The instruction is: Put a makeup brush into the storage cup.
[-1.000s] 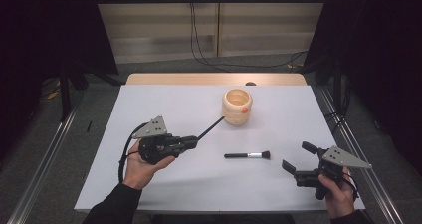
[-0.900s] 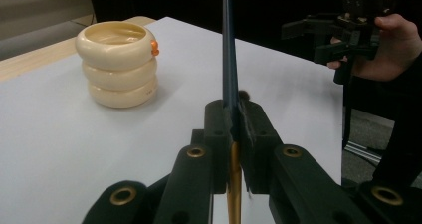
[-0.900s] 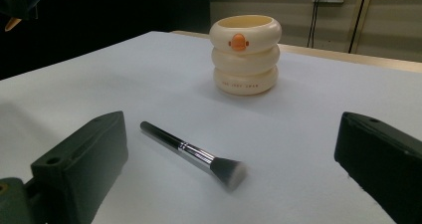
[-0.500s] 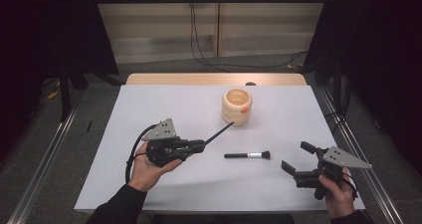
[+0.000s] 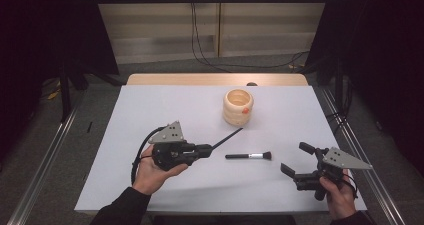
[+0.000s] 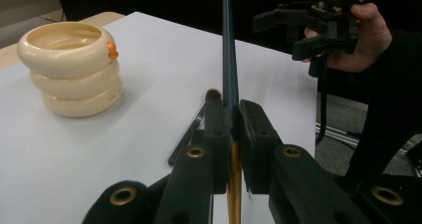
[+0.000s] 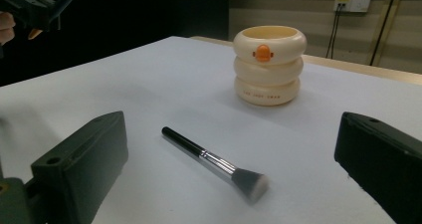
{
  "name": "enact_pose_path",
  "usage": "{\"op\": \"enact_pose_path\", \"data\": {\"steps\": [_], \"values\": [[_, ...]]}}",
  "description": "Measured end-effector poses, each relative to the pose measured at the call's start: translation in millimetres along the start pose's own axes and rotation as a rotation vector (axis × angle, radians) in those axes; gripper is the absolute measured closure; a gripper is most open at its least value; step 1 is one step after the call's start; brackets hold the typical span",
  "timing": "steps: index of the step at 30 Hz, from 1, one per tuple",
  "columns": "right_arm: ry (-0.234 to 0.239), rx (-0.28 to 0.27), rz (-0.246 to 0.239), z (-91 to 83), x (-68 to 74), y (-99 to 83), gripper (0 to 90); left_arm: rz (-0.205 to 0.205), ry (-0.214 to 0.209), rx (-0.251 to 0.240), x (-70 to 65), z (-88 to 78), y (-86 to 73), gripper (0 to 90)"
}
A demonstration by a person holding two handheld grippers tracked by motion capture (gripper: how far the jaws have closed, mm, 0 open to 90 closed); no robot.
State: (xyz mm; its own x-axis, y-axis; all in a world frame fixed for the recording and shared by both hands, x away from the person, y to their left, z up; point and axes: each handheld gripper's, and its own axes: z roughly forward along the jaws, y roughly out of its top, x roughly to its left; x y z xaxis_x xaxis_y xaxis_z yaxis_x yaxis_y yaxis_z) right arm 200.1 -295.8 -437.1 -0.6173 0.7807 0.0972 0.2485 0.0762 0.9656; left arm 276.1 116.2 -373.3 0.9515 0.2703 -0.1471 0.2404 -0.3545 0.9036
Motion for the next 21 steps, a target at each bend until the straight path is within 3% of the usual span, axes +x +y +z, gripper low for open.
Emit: {"op": "enact_pose_path", "data": {"steps": [9,14,21], "values": [[0.07,0.001,-0.029,1.8,4.7,5.6,0.0,0.006,-0.006,0.015,-2.4,3.9,1.1,83.4],[0.096,-0.019,-0.015,3.9,6.3,10.2,0.6,0.008,-0.024,0.002,-4.2,6.5,3.2,83.5],[0.132,0.001,-0.016,7.5,7.9,17.6,0.0,0.017,-0.026,0.004,-9.0,5.9,5.5,83.4]]}}
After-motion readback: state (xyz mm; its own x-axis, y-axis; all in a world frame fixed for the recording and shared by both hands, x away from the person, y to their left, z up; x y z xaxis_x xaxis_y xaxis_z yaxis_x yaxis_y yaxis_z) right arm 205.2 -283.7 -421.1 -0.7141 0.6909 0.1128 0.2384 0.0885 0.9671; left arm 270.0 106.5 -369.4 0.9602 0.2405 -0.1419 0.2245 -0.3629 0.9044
